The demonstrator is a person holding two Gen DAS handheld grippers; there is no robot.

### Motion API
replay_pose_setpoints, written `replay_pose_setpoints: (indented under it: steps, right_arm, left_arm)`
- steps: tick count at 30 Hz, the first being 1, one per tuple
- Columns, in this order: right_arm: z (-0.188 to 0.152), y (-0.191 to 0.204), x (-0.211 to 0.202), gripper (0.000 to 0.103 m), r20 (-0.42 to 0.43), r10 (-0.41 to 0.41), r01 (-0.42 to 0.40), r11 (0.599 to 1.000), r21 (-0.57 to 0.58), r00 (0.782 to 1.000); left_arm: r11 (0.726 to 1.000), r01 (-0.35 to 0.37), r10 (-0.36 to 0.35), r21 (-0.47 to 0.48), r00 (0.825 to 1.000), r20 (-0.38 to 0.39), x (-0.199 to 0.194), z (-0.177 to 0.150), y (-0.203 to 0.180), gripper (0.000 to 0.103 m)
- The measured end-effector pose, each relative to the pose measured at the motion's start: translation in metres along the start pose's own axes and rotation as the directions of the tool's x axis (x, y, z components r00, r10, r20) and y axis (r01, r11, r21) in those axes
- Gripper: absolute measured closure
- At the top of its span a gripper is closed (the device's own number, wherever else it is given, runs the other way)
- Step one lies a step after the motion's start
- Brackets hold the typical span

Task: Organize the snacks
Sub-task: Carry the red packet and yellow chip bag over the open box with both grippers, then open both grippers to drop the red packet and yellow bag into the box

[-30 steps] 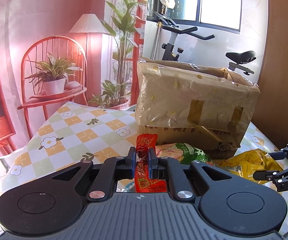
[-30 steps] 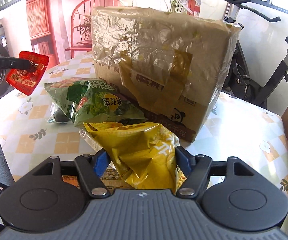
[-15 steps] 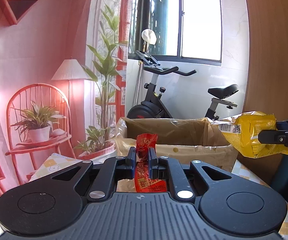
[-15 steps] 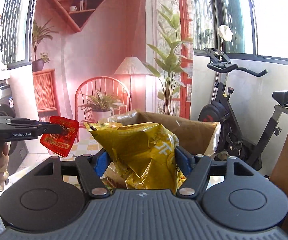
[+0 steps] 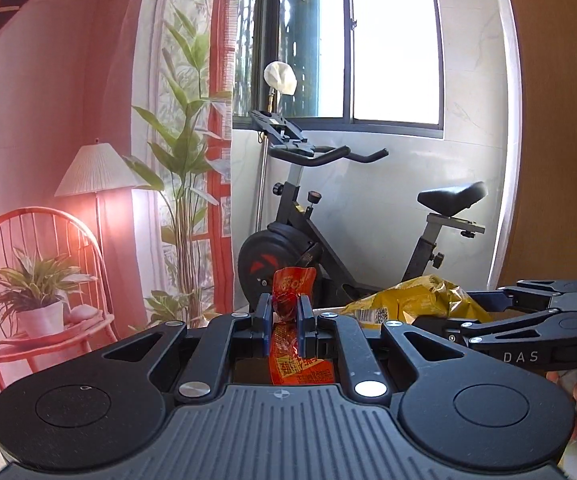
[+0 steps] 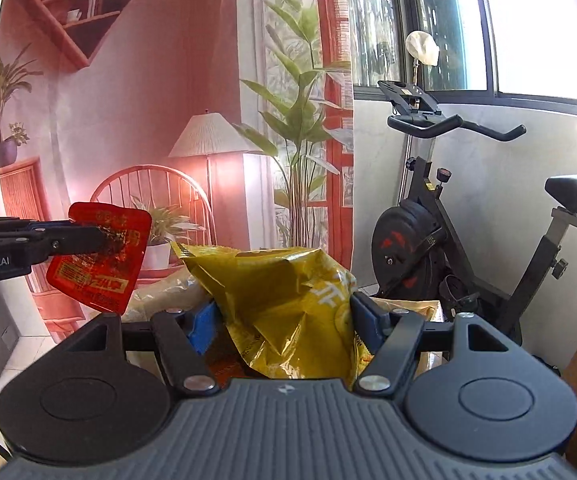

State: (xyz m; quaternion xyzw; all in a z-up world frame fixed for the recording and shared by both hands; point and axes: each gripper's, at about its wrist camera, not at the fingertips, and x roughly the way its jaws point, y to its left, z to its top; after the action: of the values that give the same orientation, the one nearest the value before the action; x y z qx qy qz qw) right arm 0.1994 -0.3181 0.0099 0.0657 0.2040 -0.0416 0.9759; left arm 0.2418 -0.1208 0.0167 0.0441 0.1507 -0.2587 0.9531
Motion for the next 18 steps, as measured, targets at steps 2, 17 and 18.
replay_pose_setpoints:
  steps: [2, 17, 18]
  right_arm:
    - [-0.007, -0.005, 0.018, 0.033, -0.032, -0.008, 0.008, 1.0, 0.006, 0.999]
    - [-0.021, -0.016, 0.024, 0.017, -0.107, -0.037, 0.04, 0.999, 0.027, 0.994]
    - [-0.021, -0.014, 0.019, 0.017, -0.103, -0.033, 0.035, 0.999, 0.014, 0.994]
  left_arm:
    - [1.0, -0.01, 0.009, -0.028, 0.999, -0.037, 0.022, -0.003, 0.003, 0.09]
    - [0.997, -0.059, 0.053, -0.041, 0.989, -0.137, 0.037, -0.013, 0.018, 0.024]
    - [0.997, -0.062, 0.055, -0.044, 0.989, -0.138, 0.034, -0.013, 0.019, 0.024]
